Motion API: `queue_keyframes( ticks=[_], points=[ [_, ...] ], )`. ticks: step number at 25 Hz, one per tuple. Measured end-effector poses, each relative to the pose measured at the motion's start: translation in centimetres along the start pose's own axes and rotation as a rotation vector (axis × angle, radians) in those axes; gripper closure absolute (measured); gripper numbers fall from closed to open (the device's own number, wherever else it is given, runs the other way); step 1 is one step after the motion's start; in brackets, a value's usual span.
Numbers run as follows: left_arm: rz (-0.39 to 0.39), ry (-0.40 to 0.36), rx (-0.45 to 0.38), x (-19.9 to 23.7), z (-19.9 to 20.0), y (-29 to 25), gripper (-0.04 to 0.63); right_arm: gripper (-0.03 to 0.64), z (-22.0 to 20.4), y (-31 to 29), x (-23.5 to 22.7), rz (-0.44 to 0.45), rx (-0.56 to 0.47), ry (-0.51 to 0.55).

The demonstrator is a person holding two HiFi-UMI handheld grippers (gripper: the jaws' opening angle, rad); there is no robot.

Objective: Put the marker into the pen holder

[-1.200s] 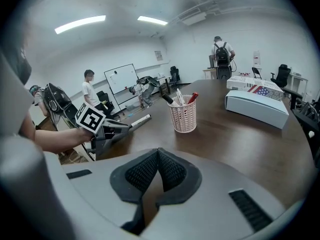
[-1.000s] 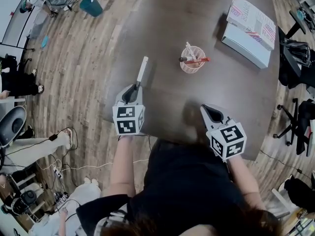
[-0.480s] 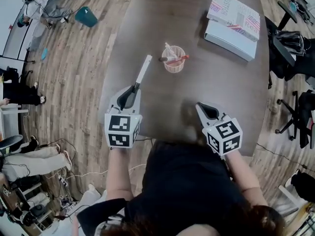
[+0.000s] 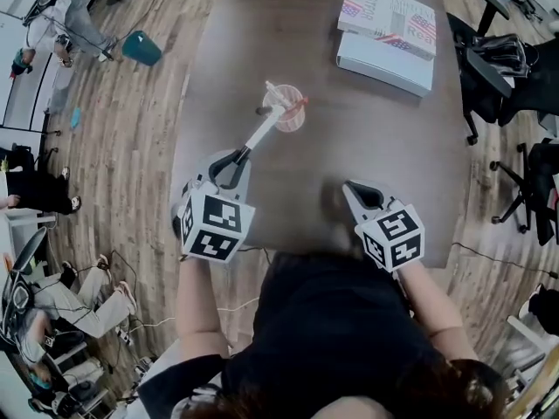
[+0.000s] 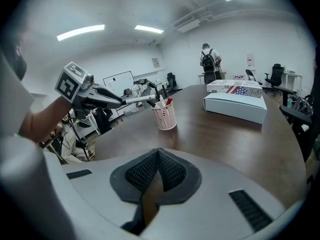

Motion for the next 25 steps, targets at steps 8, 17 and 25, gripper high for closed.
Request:
queue_keyframes(
  ticks=[8,17,25],
  points=[
    [-0.05,-0.243,0.093,-0.3,2.2,-1.9,0.514,0.598,-0.6,1.0,-0.7,-0.02,-0.007,-0.023],
    [-0.062,-0.456,0.185,0.4,3.3,-3.1,0.514,0.598,-1.0,1.4,-1.3,-0.042,-0.013,-0.047],
    [-0.091,-0.614,0.247,0.5,4.0,-4.2,0.514,0.598,-1.0,0.7,-1.3,-0.036,-0.011,-0.049]
  ],
)
Point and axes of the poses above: the fingertips, and each gripper's own axes: y backward along the fingers, x to its left, z out of its top, the point moved 5 cm from there along y, backward along the fingers, and after that the axes turned 8 degrees about z, right-handed, at the moved point
